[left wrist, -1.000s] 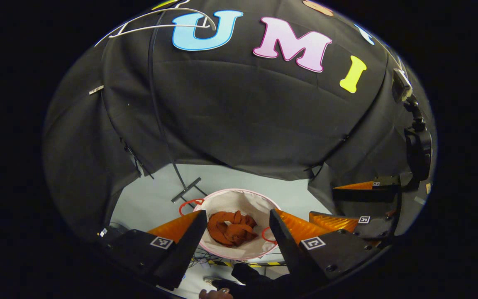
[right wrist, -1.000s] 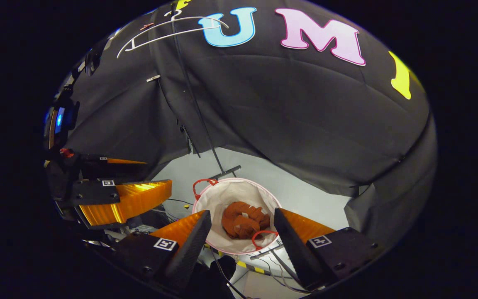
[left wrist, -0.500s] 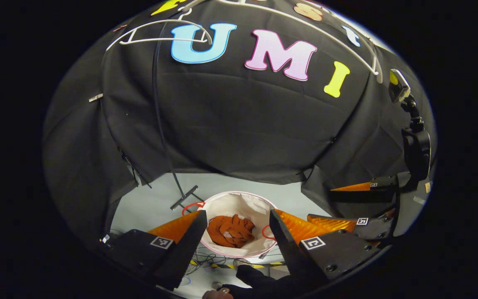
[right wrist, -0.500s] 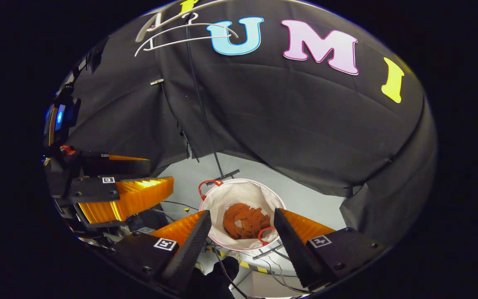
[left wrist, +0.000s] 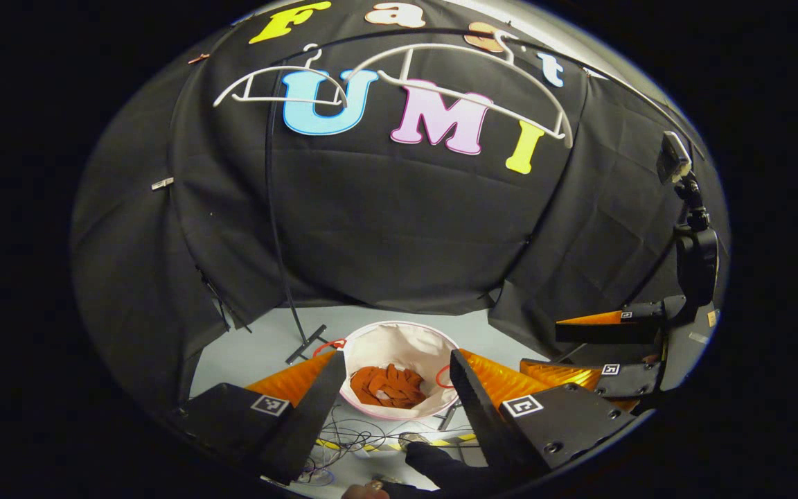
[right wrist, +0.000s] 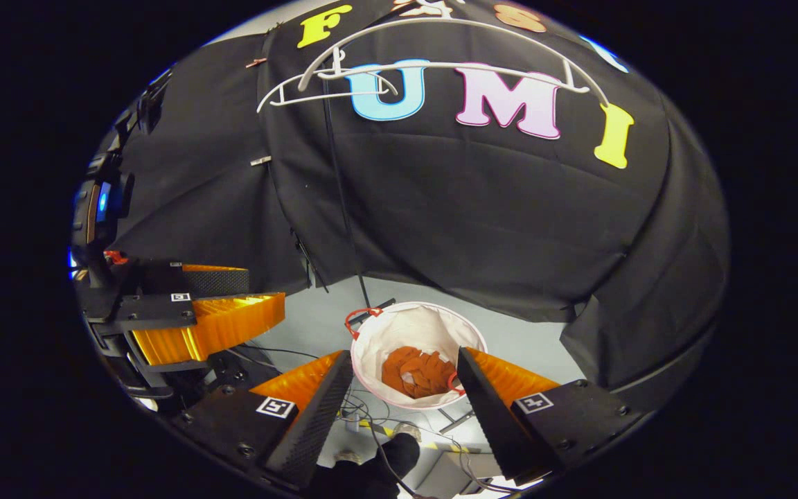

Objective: Grasp the clothes on the hanger with both hands and then place them into the laundry hamper below.

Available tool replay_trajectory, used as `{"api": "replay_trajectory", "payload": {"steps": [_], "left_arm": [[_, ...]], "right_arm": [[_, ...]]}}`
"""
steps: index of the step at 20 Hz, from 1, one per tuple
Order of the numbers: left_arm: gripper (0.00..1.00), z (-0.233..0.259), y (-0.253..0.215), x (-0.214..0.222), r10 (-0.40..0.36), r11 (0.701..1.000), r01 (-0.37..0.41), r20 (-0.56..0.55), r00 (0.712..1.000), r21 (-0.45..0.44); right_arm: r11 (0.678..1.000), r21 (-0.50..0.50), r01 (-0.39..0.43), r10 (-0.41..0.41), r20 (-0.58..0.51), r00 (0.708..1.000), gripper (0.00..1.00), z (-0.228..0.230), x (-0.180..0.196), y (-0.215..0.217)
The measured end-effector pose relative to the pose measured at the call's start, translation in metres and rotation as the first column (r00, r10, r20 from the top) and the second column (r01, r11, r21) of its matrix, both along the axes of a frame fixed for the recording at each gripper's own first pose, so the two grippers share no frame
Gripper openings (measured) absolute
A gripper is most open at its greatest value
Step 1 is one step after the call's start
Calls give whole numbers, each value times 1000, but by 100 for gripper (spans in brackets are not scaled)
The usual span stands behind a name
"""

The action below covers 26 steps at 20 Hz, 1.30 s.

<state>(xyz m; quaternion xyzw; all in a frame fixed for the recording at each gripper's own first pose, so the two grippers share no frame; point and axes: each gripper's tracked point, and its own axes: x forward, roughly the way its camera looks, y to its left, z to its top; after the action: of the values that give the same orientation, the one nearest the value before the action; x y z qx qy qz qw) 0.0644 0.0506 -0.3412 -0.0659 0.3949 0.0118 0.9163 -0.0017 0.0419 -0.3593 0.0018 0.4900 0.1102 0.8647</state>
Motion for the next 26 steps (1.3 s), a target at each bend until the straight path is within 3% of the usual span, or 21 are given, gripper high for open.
{"api": "replay_trajectory", "payload": {"steps": [7,11,13,15,16,19,20,22,23,26], "left_arm": [[95,56,-7,-48,-43,999,47,165,985,-18],[95,108,-11,-51,-68,997,75,300,952,-14],[95,135,-8,-47,-71,997,76,372,925,3],[92,167,-12,-45,-79,997,82,459,885,13],[95,185,-13,-46,-82,996,81,499,862,25],[92,230,-11,-48,-99,995,74,588,803,66],[92,245,-13,-50,-102,995,72,613,783,74],[93,269,-16,-56,-102,995,67,649,754,78],[94,281,-17,-58,-104,994,67,667,738,81],[93,314,-21,-69,-117,992,55,718,686,109]], "right_arm": [[997,-29,76,-71,138,988,99,60,-45,13],[992,-16,123,-115,258,959,100,110,-37,12],[988,1,152,-144,334,931,100,140,-28,8],[984,35,174,-173,405,898,100,171,-22,8],[983,49,178,-181,437,881,100,186,-18,8],[982,68,178,-186,546,817,95,230,-9,9],[981,77,176,-187,577,795,99,245,-7,12],[982,87,170,-186,640,745,94,271,-5,16],[983,90,161,-179,673,718,96,286,-3,20],[987,80,141,-154,732,664,96,308,-10,26]]}}
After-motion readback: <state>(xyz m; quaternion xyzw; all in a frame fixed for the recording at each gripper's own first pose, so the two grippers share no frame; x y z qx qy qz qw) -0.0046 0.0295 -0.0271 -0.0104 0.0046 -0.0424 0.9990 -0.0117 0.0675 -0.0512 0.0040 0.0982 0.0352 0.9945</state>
